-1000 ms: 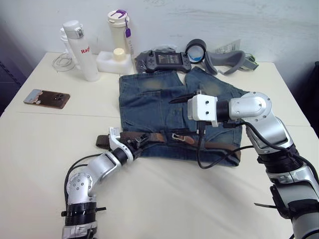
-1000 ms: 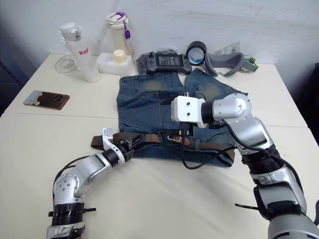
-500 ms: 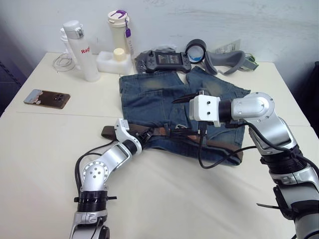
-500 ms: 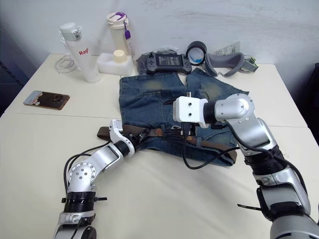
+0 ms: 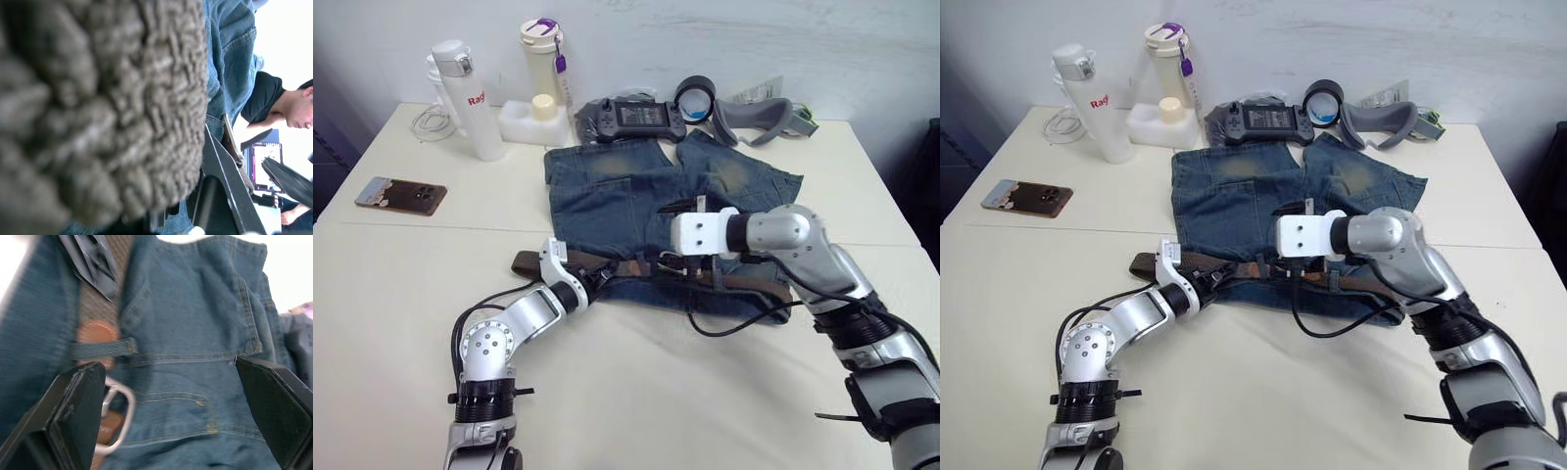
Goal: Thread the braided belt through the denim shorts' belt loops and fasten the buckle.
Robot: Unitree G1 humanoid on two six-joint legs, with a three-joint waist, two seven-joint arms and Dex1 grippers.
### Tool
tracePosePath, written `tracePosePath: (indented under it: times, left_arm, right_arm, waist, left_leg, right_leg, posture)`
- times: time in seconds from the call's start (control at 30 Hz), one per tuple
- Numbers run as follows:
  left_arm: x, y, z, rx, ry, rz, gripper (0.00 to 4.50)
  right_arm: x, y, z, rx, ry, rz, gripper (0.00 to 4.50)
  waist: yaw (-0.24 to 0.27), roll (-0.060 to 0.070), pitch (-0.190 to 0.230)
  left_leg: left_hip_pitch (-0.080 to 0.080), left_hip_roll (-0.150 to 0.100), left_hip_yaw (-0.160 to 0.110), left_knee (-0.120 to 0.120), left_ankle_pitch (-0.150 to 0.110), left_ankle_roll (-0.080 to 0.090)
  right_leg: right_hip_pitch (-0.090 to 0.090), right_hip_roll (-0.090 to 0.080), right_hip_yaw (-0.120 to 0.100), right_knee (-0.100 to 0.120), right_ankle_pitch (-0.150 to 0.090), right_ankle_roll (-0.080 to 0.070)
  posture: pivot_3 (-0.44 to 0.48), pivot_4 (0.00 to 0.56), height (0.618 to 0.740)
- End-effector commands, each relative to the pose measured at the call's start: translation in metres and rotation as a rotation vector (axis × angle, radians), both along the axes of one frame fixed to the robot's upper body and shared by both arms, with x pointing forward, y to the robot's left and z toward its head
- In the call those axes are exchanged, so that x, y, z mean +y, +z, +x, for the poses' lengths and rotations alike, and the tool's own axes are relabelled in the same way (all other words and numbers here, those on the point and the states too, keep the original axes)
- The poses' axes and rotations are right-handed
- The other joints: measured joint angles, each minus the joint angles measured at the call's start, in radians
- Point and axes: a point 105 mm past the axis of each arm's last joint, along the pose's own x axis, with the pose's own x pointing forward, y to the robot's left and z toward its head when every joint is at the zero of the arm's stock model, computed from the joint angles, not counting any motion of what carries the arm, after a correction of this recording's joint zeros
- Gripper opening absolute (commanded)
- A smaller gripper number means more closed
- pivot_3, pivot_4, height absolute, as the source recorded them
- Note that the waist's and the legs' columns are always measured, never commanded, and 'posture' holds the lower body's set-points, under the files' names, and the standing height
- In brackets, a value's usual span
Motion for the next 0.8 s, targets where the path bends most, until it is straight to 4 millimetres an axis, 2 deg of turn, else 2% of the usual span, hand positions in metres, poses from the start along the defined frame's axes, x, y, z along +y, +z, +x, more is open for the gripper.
tracePosePath:
  times: [0.03,0.27,0.4,0.6,0.8]
  left_arm:
    - [0.004,0.004,-0.009,0.018,-0.056,-0.062,0.0]
    - [0.012,0.008,-0.006,0.032,-0.039,-0.11,0.0]
    - [0.011,0.009,-0.003,0.039,-0.042,-0.115,0.0]
    - [-0.005,0.0,-0.001,0.071,-0.083,-0.126,0.0]
    - [-0.008,0.001,0.007,0.074,-0.065,-0.136,0.0]
  right_arm:
    - [0.012,-0.024,0.008,-0.107,0.04,-0.111,4.46]
    - [0.01,-0.067,-0.001,-0.061,0.103,-0.239,4.46]
    - [0.004,-0.072,0.0,-0.089,0.108,-0.275,4.46]
    - [0.007,-0.083,-0.01,-0.082,0.159,-0.293,4.46]
    - [-0.009,-0.077,-0.014,-0.034,0.118,-0.331,4.46]
  waist:
    - [-0.001,0.0,0.0]
    - [0.0,0.0,0.0]
    - [-0.001,0.0,0.0]
    - [0.0,0.0,0.0]
    - [0.002,0.0,0.0]
  left_leg:
    - [0.0,0.0,0.0,0.0,0.0,0.0]
    - [0.0,0.0,0.0,0.0,0.0,0.0]
    - [0.0,0.001,0.0,0.0,0.0,0.0]
    - [0.002,0.001,0.0,0.001,0.0,-0.001]
    - [0.004,0.0,-0.001,0.001,0.0,-0.001]
  right_leg:
    - [0.0,0.0,0.0,0.0,0.0,0.0]
    - [0.0,0.001,0.0,-0.001,0.0,0.0]
    - [0.001,0.001,0.0,-0.001,0.0,0.0]
    - [0.002,0.001,0.0,0.0,0.0,0.0]
    - [0.005,0.0,0.0,0.001,0.0,0.0]
  posture:
    - [0.0,0.15,0.731]
    - [0.0,0.15,0.731]
    - [0.0,0.15,0.731]
    - [0.0,0.15,0.731]
    - [0.0,0.15,0.731]
